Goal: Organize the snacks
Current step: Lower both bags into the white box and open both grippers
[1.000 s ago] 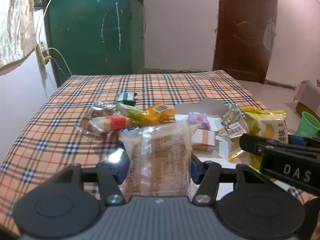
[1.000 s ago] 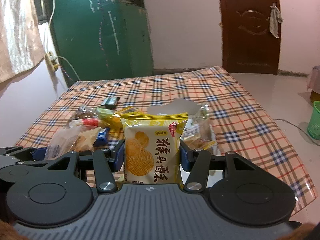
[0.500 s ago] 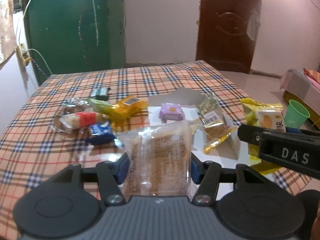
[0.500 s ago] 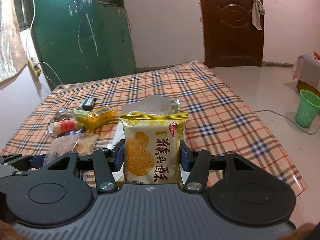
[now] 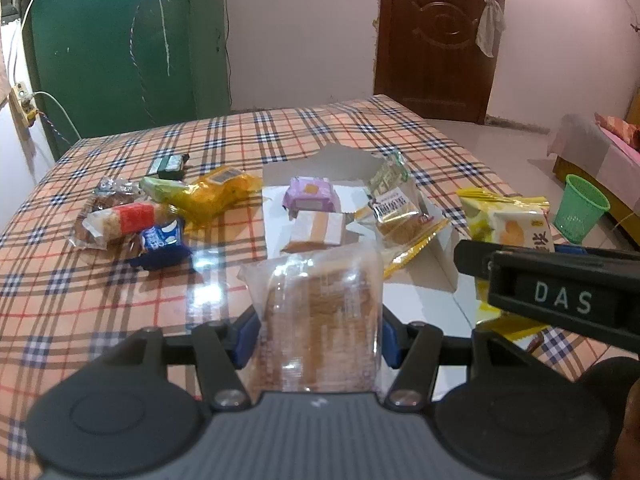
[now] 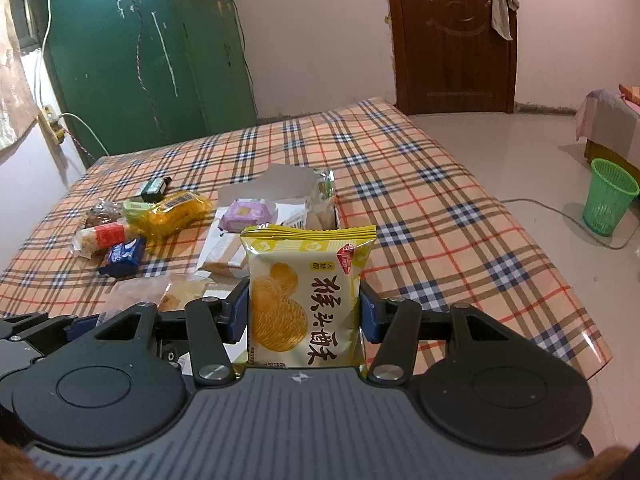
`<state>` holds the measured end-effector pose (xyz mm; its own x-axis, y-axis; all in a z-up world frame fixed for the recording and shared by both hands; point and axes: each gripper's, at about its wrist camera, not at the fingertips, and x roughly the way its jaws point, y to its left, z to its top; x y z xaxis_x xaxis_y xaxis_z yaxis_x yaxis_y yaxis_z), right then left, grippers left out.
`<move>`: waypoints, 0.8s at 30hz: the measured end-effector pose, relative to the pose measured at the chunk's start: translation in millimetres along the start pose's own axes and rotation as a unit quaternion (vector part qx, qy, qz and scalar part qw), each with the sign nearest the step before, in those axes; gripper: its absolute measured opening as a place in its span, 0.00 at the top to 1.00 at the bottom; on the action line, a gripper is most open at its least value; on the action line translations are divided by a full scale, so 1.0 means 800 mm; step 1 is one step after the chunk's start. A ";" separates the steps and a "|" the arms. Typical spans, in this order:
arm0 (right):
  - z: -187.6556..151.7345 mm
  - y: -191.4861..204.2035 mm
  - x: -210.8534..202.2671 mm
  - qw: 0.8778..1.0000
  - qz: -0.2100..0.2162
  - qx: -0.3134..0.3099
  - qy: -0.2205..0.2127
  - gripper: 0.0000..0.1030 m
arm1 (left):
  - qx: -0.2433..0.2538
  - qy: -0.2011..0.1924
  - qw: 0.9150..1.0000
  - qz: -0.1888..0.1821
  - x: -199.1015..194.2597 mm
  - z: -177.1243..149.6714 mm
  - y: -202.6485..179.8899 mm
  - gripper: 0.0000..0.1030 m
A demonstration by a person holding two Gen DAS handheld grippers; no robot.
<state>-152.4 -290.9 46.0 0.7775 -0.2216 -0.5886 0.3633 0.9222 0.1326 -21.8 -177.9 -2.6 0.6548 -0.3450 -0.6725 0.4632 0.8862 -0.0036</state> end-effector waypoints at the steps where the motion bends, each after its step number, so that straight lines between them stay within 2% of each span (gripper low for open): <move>1: -0.001 0.000 0.002 1.000 0.001 0.001 0.002 0.36 | 0.000 0.000 1.000 0.000 0.001 0.000 0.000 0.43; 9: -0.004 0.006 0.017 1.000 0.003 -0.001 0.014 0.36 | -0.006 0.006 1.000 0.002 0.010 -0.002 0.003 0.43; 14: -0.005 0.009 0.025 1.000 0.005 -0.004 0.023 0.35 | -0.003 0.009 1.000 -0.016 0.013 -0.003 0.003 0.43; 16: -0.006 0.011 0.030 0.999 0.009 -0.008 0.032 0.31 | 0.000 0.006 1.000 -0.021 0.012 -0.003 0.001 0.39; 18: -0.007 0.013 0.031 0.999 0.001 -0.013 0.029 0.12 | 0.005 -0.001 1.000 -0.022 0.009 -0.003 0.000 0.31; 24: -0.002 0.011 0.028 1.000 -0.001 -0.010 0.017 0.11 | -0.007 -0.012 1.000 -0.011 0.003 0.000 0.011 0.31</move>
<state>-132.6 -287.1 32.5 0.7591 -0.2130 -0.6152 0.3541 0.9280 0.1156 -16.0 -170.6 -3.7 0.6584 -0.3723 -0.6541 0.4695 0.8824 -0.0297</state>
